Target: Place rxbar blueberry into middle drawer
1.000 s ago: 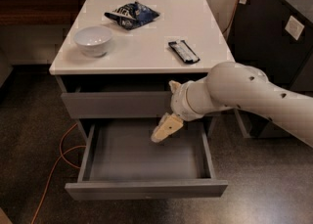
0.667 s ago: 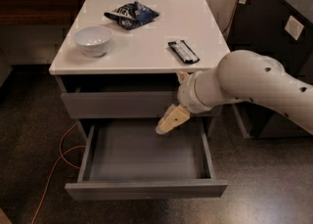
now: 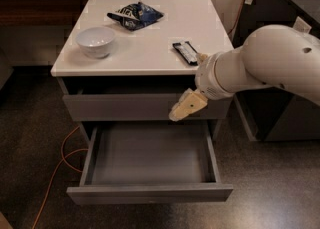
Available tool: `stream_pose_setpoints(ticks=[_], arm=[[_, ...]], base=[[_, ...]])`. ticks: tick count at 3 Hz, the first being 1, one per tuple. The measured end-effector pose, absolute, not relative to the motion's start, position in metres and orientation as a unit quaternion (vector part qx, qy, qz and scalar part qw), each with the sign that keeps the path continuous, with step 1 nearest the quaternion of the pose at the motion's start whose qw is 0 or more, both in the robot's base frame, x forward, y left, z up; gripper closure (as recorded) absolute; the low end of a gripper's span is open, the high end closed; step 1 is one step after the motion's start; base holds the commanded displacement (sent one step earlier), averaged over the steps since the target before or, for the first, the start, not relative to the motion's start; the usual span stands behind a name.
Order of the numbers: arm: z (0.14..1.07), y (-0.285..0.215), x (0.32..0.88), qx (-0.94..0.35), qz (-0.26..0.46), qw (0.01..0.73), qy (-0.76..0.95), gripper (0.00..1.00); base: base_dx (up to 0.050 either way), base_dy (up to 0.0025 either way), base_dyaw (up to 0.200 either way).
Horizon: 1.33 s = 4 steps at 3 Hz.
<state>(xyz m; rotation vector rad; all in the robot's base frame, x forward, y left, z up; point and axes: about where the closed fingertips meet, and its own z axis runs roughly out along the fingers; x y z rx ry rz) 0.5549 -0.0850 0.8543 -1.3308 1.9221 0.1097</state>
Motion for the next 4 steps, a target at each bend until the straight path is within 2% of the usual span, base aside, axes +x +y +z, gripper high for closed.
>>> stream_pose_setpoints(ticks=[1, 2, 4], arm=[[0.859, -0.105, 0.572, -0.510, 0.012, 0.403, 0.760, 0.00], [0.859, -0.105, 0.572, -0.510, 0.012, 0.404, 0.760, 0.00], [0.863, -0.113, 0.595, -0.473, 0.058, 0.394, 0.786, 0.00]], base=[[0.000, 0.00000, 0.000], [0.000, 0.00000, 0.000], [0.000, 0.00000, 0.000]])
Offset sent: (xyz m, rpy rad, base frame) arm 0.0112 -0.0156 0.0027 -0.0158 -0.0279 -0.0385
